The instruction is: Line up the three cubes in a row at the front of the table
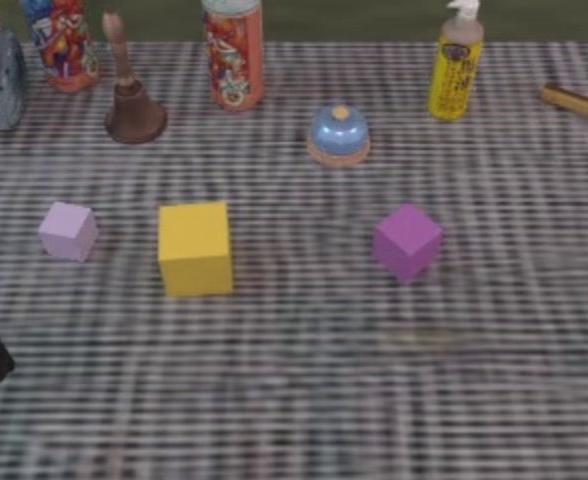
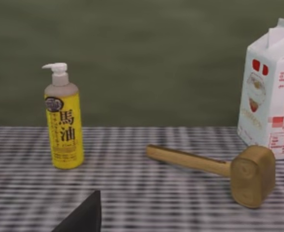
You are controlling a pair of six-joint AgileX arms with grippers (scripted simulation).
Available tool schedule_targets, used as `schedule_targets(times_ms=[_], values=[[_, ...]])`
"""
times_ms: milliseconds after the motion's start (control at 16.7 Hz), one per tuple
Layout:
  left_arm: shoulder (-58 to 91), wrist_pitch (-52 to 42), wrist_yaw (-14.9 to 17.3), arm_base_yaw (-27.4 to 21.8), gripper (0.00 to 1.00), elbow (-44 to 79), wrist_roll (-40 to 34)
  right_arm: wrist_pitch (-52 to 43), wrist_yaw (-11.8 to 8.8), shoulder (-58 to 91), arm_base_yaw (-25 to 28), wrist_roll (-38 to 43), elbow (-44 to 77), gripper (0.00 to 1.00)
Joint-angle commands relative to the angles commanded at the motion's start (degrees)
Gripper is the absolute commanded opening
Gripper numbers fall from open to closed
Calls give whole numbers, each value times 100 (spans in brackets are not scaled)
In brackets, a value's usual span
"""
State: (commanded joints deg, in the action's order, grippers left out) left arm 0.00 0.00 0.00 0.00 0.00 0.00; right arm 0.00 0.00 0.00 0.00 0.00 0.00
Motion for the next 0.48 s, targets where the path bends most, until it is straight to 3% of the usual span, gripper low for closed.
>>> schedule_targets(times_ms=[240, 480], values=[[174, -112, -2, -6, 100, 174, 16, 0, 0, 0, 0, 0, 0, 100], [1250, -787, 4, -58, 100, 1238, 120, 0, 0, 0, 0, 0, 0, 100]])
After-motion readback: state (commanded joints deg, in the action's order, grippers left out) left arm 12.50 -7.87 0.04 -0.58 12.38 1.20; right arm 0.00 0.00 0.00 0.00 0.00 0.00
